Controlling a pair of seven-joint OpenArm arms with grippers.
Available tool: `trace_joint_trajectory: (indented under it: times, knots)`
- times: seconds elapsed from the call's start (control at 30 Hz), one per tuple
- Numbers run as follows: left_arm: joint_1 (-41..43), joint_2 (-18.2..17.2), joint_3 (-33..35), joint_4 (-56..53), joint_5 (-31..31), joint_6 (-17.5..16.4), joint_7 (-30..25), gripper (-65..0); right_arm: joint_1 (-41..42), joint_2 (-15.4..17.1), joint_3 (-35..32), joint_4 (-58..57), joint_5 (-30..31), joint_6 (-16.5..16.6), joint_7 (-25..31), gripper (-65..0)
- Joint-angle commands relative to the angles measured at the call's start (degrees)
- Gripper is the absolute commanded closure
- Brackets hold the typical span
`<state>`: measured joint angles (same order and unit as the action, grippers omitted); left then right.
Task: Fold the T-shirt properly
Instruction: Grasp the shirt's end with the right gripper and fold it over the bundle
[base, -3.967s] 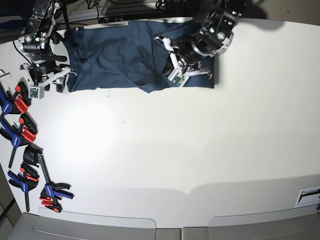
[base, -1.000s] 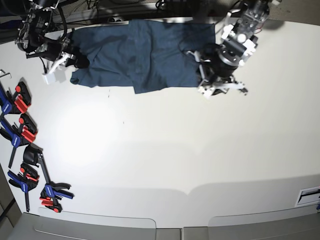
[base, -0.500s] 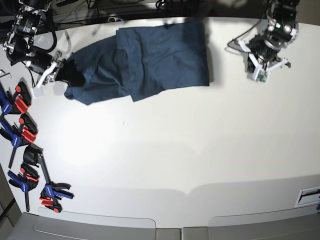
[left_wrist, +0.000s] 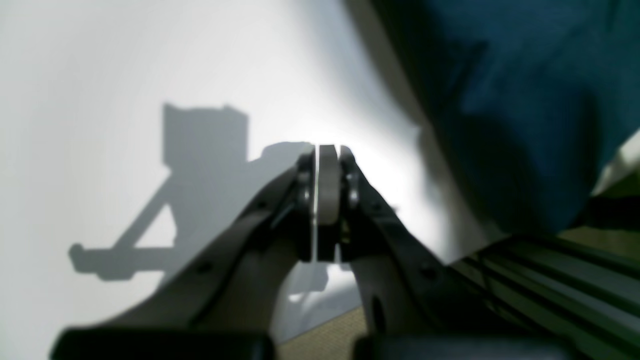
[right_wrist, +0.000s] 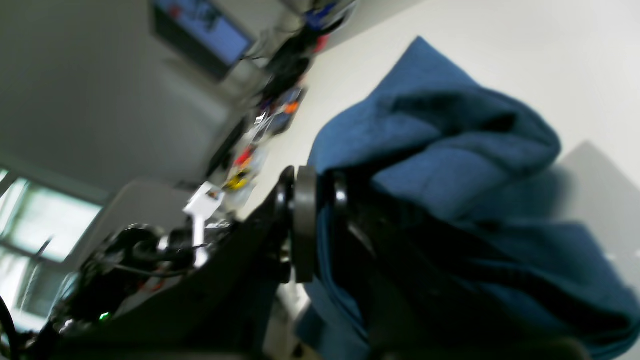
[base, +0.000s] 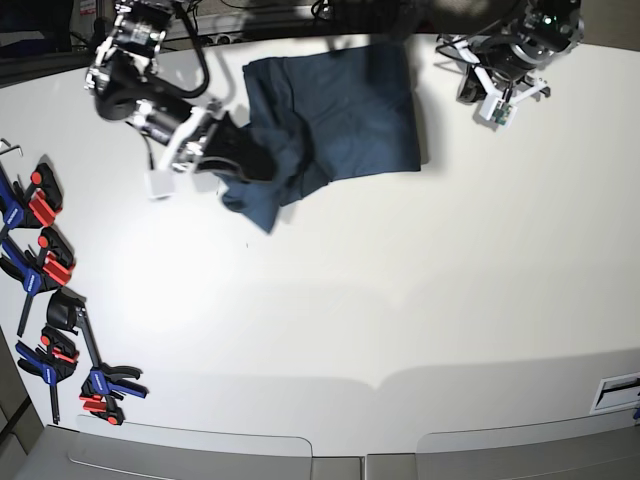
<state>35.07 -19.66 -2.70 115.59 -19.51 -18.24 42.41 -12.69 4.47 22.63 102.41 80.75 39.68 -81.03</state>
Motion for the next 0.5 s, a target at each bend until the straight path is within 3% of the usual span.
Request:
trace_joint_trajectory:
  times: [0.0,0.07,0.27,0.47]
  knots:
    - [0.3,-0.3,-0.2,1.1,-0.7,-0.5,-0.9,0.0,0.5,-0.5,-1.9,1.1,-0.7,0.3,1.0,0.0]
    - [0.3,-0.3,-0.2,1.1,-0.8,-0.7,-0.9,0.0,0.5,-1.6,-6.5,1.1,-7.6,0.3,1.0,0.0]
    - [0.3,-0.3,-0.2,1.1,-0.7,-0.7,-0.9,0.0,0.5,-4.4,-17.5,1.1,-29.9,0.3,12.0,0.0]
    - [0.3,-0.3,-0.2,1.1,-0.7,-0.7,-1.0,0.0,0.5,-7.4,-24.5,1.1,-39.3,-2.7,15.0,0.0]
